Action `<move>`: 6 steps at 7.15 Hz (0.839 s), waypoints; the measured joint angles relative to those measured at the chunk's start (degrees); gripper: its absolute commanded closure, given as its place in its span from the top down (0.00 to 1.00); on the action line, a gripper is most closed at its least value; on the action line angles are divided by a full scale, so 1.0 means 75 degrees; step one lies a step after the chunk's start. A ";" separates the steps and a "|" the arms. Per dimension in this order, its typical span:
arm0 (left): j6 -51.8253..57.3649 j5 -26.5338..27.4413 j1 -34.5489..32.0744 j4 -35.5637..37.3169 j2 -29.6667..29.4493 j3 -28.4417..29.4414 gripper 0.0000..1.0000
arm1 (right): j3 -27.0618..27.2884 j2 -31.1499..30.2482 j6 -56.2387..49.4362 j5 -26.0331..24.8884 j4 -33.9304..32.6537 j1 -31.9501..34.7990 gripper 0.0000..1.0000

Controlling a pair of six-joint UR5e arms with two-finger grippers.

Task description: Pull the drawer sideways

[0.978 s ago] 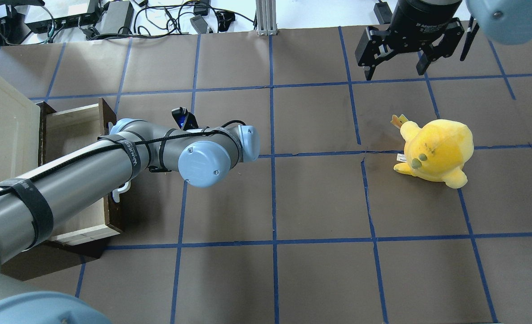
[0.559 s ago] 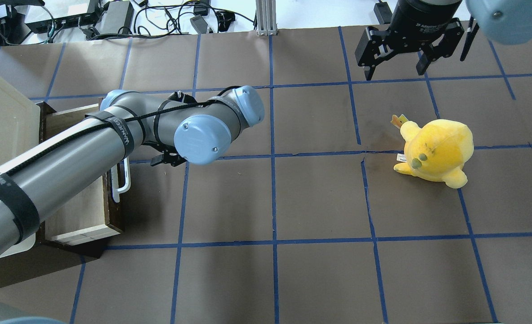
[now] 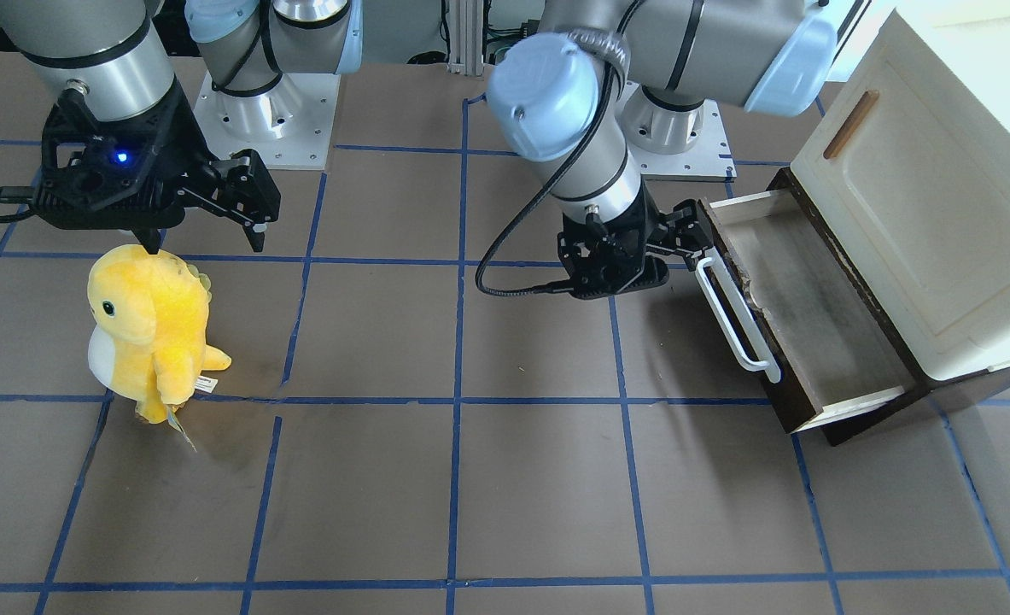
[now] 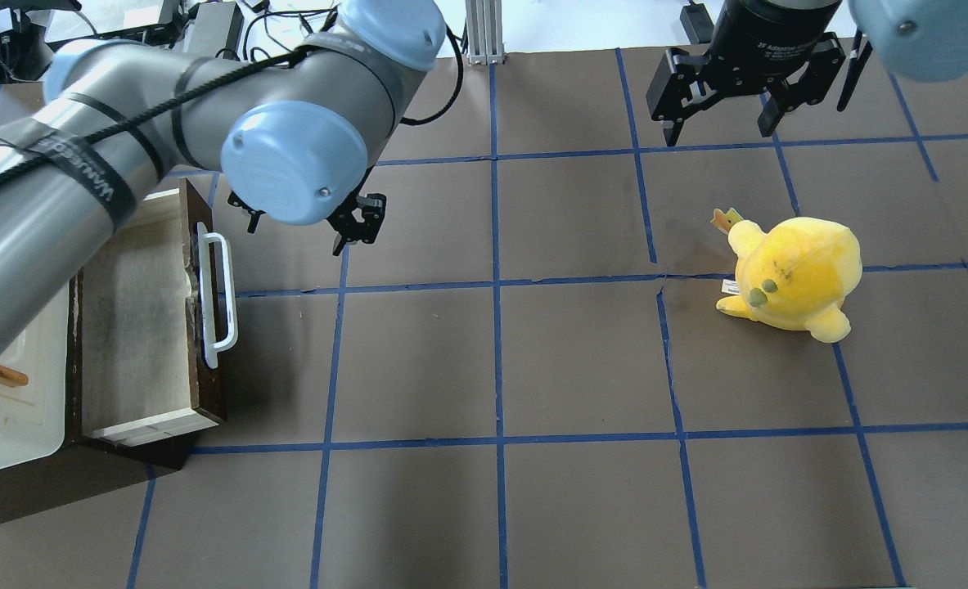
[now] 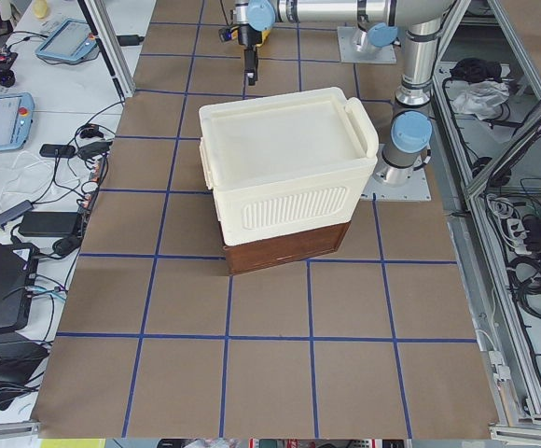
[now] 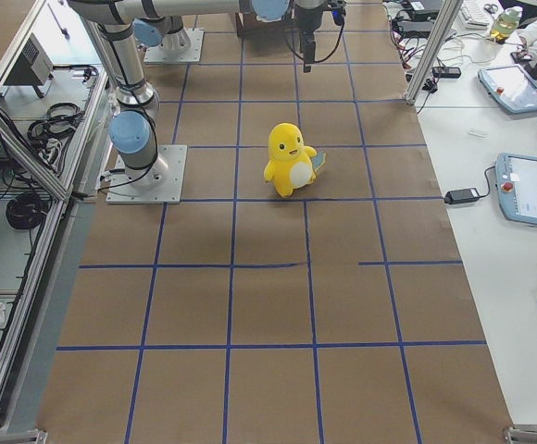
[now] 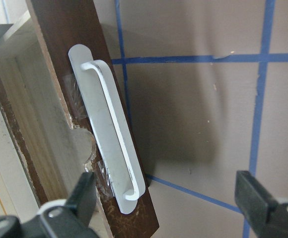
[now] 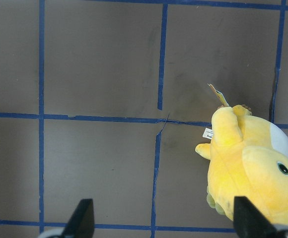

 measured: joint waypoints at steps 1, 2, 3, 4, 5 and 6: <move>0.0188 -0.0858 0.0214 0.0007 0.0382 0.0069 1.00 | 0.0000 0.0000 0.0001 0.0000 0.0000 0.0000 1.00; 0.0478 -0.1713 0.0499 0.0017 0.0723 0.0110 1.00 | 0.0000 0.0000 0.0001 0.0004 0.0000 0.0000 1.00; 0.0876 -0.2231 0.0793 -0.0045 0.1072 0.0109 1.00 | 0.0000 0.0000 0.0000 0.0006 0.0000 0.0000 1.00; 0.1334 -0.2552 0.1116 -0.0165 0.1384 0.0068 1.00 | 0.0000 0.0000 0.0001 0.0007 0.0000 0.0000 1.00; 0.1709 -0.2947 0.1502 -0.0225 0.1578 0.0051 1.00 | 0.0000 0.0000 0.0000 0.0008 0.0000 0.0000 1.00; 0.1892 -0.3325 0.1814 -0.0234 0.1674 0.0045 1.00 | 0.0000 0.0001 0.0000 0.0006 0.0000 0.0000 1.00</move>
